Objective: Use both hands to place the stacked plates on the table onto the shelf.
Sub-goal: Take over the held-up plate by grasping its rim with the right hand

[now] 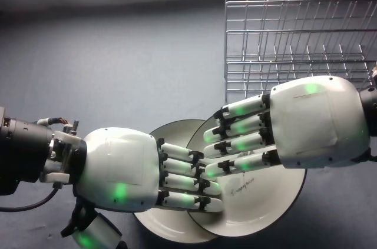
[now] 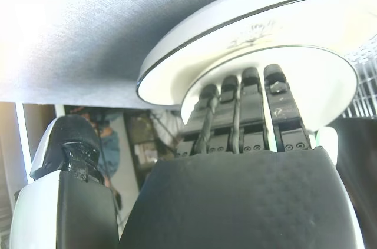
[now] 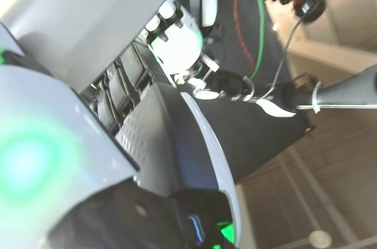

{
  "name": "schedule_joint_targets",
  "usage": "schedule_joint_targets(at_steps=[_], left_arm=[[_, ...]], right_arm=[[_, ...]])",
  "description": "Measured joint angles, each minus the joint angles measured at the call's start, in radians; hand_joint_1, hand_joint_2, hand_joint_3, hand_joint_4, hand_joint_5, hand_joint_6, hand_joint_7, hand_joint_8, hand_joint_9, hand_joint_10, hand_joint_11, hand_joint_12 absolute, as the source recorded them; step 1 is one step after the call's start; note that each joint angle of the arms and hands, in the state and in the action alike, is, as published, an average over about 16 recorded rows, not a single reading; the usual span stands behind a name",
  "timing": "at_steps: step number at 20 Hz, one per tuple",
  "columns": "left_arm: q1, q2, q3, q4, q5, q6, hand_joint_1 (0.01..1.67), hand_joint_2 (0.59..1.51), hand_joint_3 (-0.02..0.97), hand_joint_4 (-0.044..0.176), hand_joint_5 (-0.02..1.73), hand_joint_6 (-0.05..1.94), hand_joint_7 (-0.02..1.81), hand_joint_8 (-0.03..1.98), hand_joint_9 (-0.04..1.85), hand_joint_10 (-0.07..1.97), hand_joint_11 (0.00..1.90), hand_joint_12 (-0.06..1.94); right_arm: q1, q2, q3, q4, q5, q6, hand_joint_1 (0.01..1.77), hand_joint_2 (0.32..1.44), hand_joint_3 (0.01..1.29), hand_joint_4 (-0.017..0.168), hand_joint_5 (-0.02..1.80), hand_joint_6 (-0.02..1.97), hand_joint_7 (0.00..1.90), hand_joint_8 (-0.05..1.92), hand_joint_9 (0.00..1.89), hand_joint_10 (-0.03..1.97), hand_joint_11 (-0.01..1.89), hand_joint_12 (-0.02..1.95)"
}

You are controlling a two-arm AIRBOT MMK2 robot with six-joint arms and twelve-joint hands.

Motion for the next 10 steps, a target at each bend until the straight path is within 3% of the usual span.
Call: schedule_joint_targets(at_steps=[10], left_arm=[[-0.001,-0.004,0.005,-0.002,-0.001,-0.001,0.02,1.102,0.02,-0.009,-0.01,-0.04,0.0,-0.02,0.02,0.01,0.02,0.01]], right_arm=[[-0.028,0.011,-0.041,0.09,-0.08,-0.017,1.24,1.07,0.02,0.006,0.3,0.01,0.33,0.0,0.34,0.04,0.02,1.23]])
